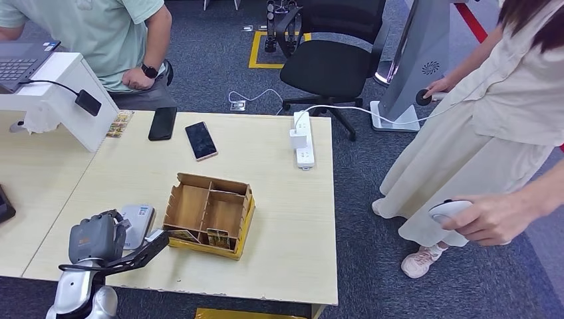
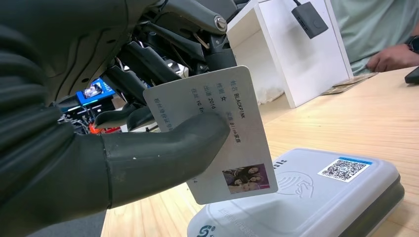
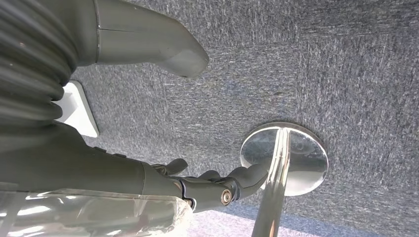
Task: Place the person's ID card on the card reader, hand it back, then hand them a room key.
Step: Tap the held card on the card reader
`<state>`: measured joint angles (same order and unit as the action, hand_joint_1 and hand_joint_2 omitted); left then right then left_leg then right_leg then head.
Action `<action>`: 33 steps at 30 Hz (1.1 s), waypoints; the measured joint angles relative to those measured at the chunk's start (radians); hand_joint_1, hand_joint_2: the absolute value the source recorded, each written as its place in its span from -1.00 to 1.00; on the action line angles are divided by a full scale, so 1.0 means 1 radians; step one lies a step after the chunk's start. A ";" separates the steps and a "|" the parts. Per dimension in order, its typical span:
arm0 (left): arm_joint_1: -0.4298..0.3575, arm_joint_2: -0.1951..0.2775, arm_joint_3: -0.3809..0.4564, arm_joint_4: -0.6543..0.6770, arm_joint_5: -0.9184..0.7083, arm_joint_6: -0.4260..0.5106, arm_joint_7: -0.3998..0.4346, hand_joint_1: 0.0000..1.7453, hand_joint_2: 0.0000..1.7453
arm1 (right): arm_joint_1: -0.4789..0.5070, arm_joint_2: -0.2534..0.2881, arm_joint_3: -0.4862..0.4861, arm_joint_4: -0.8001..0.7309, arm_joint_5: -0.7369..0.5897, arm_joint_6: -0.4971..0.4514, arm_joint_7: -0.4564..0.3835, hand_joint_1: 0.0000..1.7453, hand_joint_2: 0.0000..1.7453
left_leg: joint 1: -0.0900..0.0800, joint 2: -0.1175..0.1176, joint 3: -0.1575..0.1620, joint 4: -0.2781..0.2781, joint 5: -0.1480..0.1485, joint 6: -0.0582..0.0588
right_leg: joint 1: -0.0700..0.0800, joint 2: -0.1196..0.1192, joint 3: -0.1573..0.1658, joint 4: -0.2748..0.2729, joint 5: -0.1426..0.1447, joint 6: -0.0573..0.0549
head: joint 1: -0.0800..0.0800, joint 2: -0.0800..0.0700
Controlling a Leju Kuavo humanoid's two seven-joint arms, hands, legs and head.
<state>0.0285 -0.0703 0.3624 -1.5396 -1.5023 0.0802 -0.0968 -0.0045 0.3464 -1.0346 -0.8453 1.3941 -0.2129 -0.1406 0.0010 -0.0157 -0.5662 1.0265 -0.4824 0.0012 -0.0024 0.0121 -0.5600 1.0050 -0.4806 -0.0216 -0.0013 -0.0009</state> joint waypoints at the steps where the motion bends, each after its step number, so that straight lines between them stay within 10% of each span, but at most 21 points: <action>1: 0.000 0.000 0.000 0.000 0.000 0.001 0.000 1.00 1.00 | 0.000 0.000 0.000 0.000 0.001 0.000 0.000 -1.00 1.00 | 0.000 0.000 0.000 0.000 0.000 0.000 | 0.000 0.000 0.000 0.000 0.000 0.000 | 0.000 0.000; 33: -0.014 0.117 -0.182 0.089 -0.008 0.003 0.131 1.00 1.00 | -0.001 0.000 0.011 0.004 0.013 -0.004 0.007 -1.00 1.00 | 0.000 0.000 0.000 0.000 0.000 0.000 | 0.000 0.000 0.000 0.000 0.000 0.000 | 0.000 0.000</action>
<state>0.0144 0.0471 0.1801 -1.4510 -1.5099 0.0833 0.0344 -0.0050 0.3463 -1.0231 -0.8412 1.4069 -0.2167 -0.1333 0.0009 -0.0154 -0.5659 1.0265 -0.4825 0.0012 -0.0025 0.0126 -0.5603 1.0050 -0.4806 -0.0216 -0.0013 -0.0008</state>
